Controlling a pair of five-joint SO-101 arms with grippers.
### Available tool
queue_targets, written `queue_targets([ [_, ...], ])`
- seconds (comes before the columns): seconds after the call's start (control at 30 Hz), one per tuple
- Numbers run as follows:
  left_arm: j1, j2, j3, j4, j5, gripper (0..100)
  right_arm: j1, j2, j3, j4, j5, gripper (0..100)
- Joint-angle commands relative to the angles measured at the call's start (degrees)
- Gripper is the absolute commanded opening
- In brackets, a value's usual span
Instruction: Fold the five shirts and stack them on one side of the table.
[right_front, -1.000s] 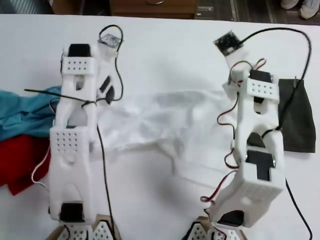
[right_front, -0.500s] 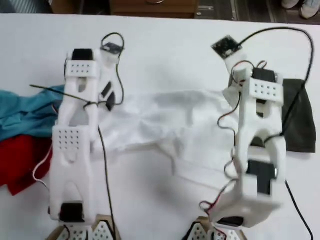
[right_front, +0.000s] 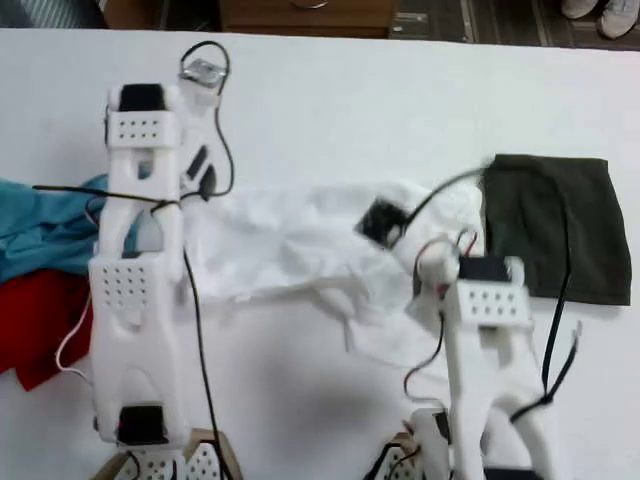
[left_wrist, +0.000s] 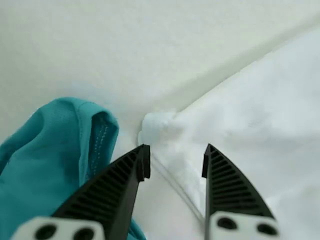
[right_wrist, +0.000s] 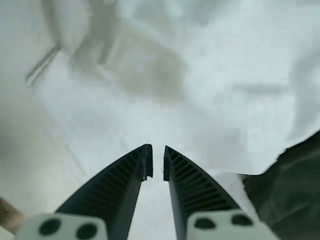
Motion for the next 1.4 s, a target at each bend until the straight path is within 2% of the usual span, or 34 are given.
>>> queue_targets([
  [0.0, -3.3, -5.4, -2.2, 1.0, 0.6, 20, -0.4, -6.4, 6.6, -1.1, 0.4, 5.5],
  [0.17, -4.4, -4.8, -1.7, 1.0, 0.4, 20, -1.2, -10.6, 11.2, 0.2, 0.3, 5.6],
  [0.3, -4.0, -4.8, -1.7, 1.0, 0.4, 20, -4.6, -12.6, 14.4, 1.5, 0.4, 5.6],
  [0.47, -3.9, -4.8, -1.7, 1.1, 0.4, 20, -6.5, -13.1, 18.3, -6.1, 0.6, 5.6],
  [0.6, -4.0, -5.3, -1.1, 1.1, 0.4, 20, -6.2, -13.1, 20.1, -12.2, 4.7, 5.6],
  [0.87, -3.7, -5.4, 1.2, 1.1, 0.3, 20, -6.2, -13.1, 20.4, -12.7, 5.3, 5.6],
  [1.1, -3.6, -5.5, 1.1, 1.1, 0.3, 20, -6.1, -13.0, 24.1, -19.5, 7.2, 5.6],
  [1.37, -3.9, -5.5, 1.1, 1.1, 0.3, 20, -6.1, -13.0, 24.8, -19.8, 7.3, 4.7],
])
